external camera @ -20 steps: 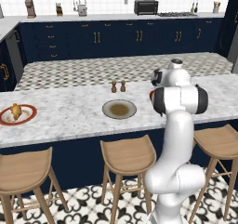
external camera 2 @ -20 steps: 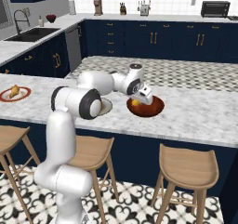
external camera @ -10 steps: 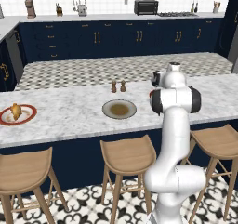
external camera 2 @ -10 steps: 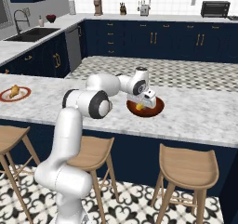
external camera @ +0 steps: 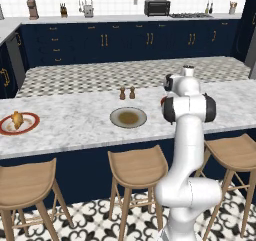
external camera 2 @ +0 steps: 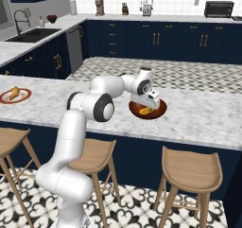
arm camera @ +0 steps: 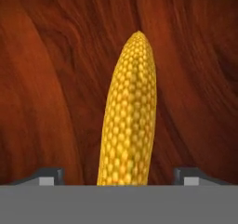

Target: Pick the chicken drumstick and corn from their plates and place them in the bowl. Then put the bowl in the fridge.

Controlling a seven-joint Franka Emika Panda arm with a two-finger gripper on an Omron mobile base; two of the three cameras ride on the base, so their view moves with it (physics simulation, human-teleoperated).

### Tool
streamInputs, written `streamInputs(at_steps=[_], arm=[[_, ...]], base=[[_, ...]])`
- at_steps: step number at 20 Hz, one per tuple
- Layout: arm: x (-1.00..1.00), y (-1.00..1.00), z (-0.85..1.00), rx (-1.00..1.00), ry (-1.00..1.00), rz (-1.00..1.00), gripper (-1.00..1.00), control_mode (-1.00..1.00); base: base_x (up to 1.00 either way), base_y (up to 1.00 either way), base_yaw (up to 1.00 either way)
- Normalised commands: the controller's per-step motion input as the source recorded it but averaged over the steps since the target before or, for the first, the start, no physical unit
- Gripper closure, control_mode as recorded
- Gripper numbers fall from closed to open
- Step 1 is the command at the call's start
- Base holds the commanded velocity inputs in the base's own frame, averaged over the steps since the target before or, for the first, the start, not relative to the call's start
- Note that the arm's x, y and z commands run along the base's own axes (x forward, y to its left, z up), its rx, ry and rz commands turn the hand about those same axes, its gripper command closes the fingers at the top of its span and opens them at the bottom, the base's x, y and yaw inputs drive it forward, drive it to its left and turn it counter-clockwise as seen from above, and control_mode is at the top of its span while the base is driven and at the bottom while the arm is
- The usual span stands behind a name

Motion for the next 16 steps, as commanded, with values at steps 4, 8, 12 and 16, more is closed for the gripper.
streamInputs(at_steps=[4, 8, 12, 16], arm=[[-0.53, 0.04, 0.13, 0.0, -0.14, -0.02, -1.0, -1.0], [-0.81, 0.25, 0.36, 0.0, -0.09, -0.02, -1.0, -1.0], [-0.99, 0.18, 0.58, 0.0, 0.04, 0.05, -1.0, -1.0], [-1.0, 0.54, 0.23, 0.0, 0.01, 0.16, -1.0, -1.0]], base=[[0.0, 0.0, 0.0], [0.0, 0.0, 0.0], [0.0, 0.0, 0.0], [0.0, 0.0, 0.0]])
